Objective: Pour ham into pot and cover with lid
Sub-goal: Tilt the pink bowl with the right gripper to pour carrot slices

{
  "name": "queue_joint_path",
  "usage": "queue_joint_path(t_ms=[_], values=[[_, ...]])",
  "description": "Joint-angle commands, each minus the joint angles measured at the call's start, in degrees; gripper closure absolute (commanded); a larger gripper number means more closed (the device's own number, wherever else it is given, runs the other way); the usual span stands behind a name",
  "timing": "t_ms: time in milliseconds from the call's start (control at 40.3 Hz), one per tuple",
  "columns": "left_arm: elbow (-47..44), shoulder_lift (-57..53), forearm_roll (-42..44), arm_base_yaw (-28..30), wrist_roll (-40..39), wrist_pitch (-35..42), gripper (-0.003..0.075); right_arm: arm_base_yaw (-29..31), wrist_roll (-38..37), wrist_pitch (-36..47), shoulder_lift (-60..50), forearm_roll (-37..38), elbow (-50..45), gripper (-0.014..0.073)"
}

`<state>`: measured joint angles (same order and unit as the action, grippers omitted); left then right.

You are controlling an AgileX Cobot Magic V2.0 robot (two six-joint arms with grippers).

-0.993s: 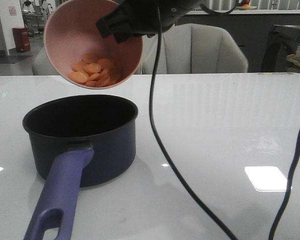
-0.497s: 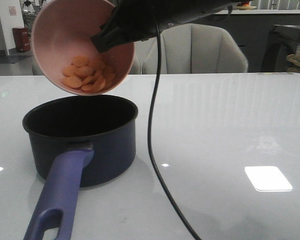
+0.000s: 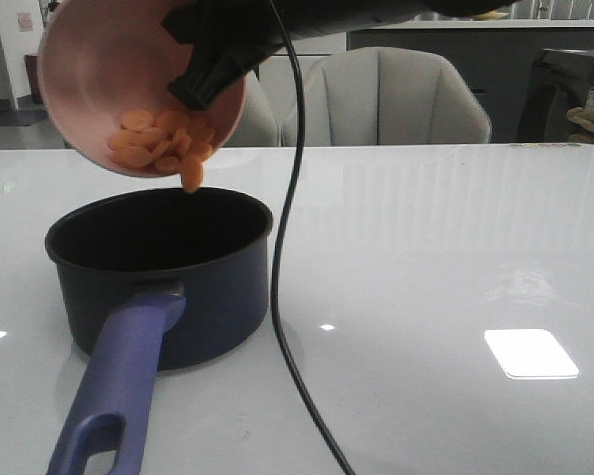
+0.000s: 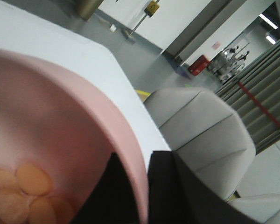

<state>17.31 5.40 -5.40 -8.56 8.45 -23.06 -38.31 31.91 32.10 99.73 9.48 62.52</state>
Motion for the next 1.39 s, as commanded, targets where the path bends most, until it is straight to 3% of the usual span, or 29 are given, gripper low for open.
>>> queue_joint_path(t_ms=[0, 447, 844, 993, 1142, 1366], values=[[1.5, 0.7, -0.2, -0.4, -0.2, 3.9, 0.0606, 0.1, 2.1, 10.4, -2.1, -0.2, 1.5, 0.0452], [1.5, 0.7, -0.2, -0.4, -0.2, 3.9, 0.0606, 0.0, 5.6, 28.4, -0.1, -4.6, 0.1, 0.0452], [1.5, 0.7, -0.2, -0.4, -0.2, 3.9, 0.0606, 0.1, 5.7, 31.3, 1.0, -8.7, -0.2, 0.0452], [1.5, 0.7, -0.2, -0.4, -0.2, 3.9, 0.0606, 0.1, 5.4, 30.5, 1.1, -9.9, -0.2, 0.0452], [1.5, 0.7, -0.2, -0.4, -0.2, 3.9, 0.0606, 0.1, 2.4, 27.2, -0.7, -15.9, -0.2, 0.0452], [1.5, 0.7, -0.2, -0.4, -0.2, 3.9, 0.0606, 0.1, -5.0, 6.4, -7.8, -18.6, -0.2, 0.0452]])
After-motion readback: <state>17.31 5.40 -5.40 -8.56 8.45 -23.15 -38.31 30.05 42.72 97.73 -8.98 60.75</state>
